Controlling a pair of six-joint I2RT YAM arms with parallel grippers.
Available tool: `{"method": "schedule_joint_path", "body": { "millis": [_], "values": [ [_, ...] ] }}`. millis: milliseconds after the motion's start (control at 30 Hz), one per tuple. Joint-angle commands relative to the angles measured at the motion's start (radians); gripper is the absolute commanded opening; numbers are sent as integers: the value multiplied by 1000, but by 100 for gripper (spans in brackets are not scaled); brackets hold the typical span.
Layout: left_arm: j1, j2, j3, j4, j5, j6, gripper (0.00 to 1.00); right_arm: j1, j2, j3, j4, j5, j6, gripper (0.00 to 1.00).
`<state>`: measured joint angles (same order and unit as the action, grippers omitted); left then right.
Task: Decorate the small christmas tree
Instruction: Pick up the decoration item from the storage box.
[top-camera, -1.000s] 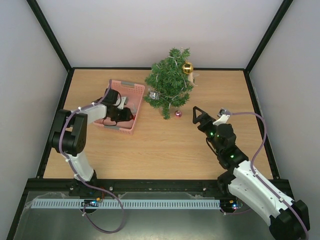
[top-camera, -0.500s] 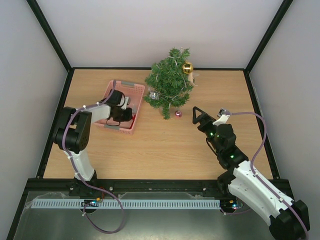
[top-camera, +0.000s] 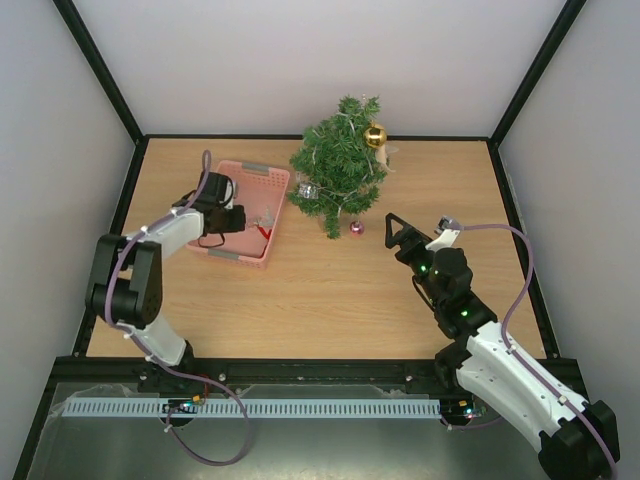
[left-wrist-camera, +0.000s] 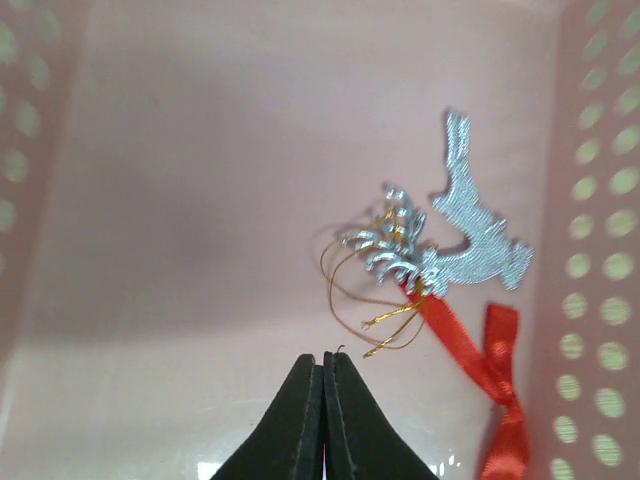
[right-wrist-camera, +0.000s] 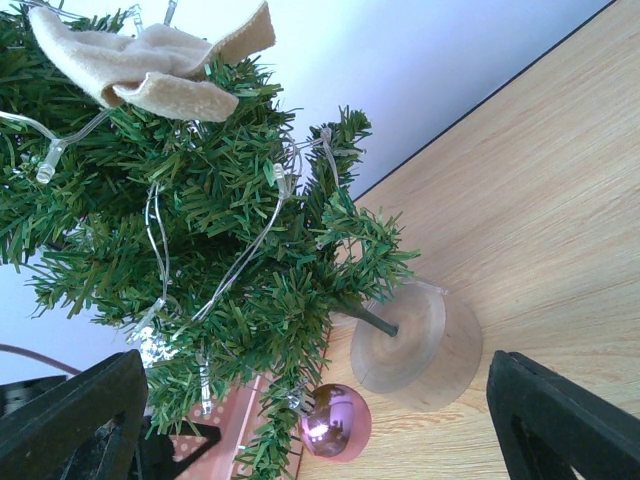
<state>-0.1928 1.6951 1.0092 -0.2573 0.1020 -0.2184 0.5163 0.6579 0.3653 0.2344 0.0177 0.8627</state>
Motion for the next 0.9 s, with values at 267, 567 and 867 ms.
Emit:
{"method": "schedule_joint_path", "body": {
  "millis": [267, 567, 867],
  "values": [
    [3, -27, -26, 76, 15, -33, 27, -3, -3, -23, -6, -5, 7, 91],
    [5, 122, 55, 88, 35, 1, 31, -4, 35, 11, -19, -17, 6, 90],
    [6, 230, 102, 94, 44, 0, 30, -3, 67, 26, -17, -11, 8, 90]
  ]
}}
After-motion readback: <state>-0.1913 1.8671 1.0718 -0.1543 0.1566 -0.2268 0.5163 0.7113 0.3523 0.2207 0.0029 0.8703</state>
